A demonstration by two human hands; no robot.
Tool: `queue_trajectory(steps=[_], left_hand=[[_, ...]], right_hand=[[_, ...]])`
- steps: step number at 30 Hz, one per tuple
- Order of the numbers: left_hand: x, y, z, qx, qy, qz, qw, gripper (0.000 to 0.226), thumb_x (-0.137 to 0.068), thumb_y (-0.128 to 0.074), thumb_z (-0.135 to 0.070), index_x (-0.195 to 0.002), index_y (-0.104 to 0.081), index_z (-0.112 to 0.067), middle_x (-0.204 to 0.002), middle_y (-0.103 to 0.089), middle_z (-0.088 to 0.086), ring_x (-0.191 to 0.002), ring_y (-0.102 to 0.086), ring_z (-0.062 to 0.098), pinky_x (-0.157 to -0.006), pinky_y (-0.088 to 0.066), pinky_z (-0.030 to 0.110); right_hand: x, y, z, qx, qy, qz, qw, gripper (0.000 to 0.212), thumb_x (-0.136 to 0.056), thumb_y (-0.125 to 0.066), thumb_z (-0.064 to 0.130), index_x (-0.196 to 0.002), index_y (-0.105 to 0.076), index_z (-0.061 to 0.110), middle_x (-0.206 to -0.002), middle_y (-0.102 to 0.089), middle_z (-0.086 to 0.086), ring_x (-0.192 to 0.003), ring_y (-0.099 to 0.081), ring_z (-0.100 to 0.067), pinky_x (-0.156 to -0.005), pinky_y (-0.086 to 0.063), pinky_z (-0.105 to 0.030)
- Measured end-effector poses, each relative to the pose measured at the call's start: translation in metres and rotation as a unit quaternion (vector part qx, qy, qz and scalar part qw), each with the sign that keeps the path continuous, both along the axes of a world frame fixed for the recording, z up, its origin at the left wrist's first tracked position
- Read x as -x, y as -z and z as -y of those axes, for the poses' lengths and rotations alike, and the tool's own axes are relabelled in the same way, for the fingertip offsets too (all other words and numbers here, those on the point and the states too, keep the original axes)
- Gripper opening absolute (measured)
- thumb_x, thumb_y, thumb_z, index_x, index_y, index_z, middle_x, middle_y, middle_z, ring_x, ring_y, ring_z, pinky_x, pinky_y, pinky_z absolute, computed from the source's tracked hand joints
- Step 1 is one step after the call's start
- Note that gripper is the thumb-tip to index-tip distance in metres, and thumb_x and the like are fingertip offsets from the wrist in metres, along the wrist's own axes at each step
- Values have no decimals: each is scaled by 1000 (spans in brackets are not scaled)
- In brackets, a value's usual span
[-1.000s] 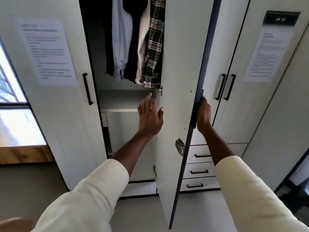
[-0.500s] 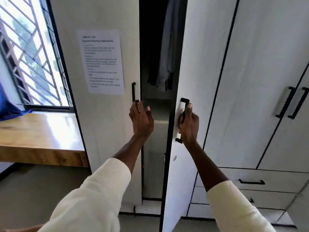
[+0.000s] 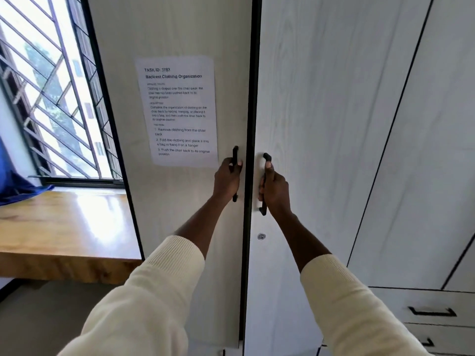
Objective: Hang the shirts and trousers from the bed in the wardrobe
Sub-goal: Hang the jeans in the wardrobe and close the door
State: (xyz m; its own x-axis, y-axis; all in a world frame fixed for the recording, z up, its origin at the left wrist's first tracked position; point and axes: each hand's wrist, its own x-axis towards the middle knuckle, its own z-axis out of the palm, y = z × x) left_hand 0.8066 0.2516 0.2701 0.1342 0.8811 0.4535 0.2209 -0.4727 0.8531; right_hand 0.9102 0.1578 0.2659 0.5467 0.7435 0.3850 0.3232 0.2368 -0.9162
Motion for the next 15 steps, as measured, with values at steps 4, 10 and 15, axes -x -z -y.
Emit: queue_trajectory(steps=[4, 10, 15], left_hand=[[-10, 9, -4, -55, -74, -7, 996, 29, -105, -39, -27, -102, -54, -2, -90, -66, 18, -83, -62, 36, -65, -37, 32], [-10, 21, 2, -135, -124, 37, 982, 27, -105, -39, -23, -99, -54, -2, -79, -62, 16, -73, -58, 38, -60, -31, 31], [-8, 20, -19, -142, -75, 24, 987, 29, -102, -42, -31, -90, -54, -8, -67, -59, 7, -61, -59, 29, -61, -50, 42]], right_hand=[[1, 2, -18, 5, 13, 20, 1000, 69, -95, -28, 69, -66, -52, 10, -60, -57, -9, -55, -58, -23, -63, -56, -43], [-4, 1, -31, 19, 9, 22, 1000, 72, -90, -27, 76, -63, -52, 15, -60, -58, -8, -57, -59, -26, -67, -56, -47], [-9, -6, -43, 35, -20, 18, 999, 65, -98, -30, 63, -69, -55, 11, -63, -61, -9, -59, -62, -23, -67, -57, -41]])
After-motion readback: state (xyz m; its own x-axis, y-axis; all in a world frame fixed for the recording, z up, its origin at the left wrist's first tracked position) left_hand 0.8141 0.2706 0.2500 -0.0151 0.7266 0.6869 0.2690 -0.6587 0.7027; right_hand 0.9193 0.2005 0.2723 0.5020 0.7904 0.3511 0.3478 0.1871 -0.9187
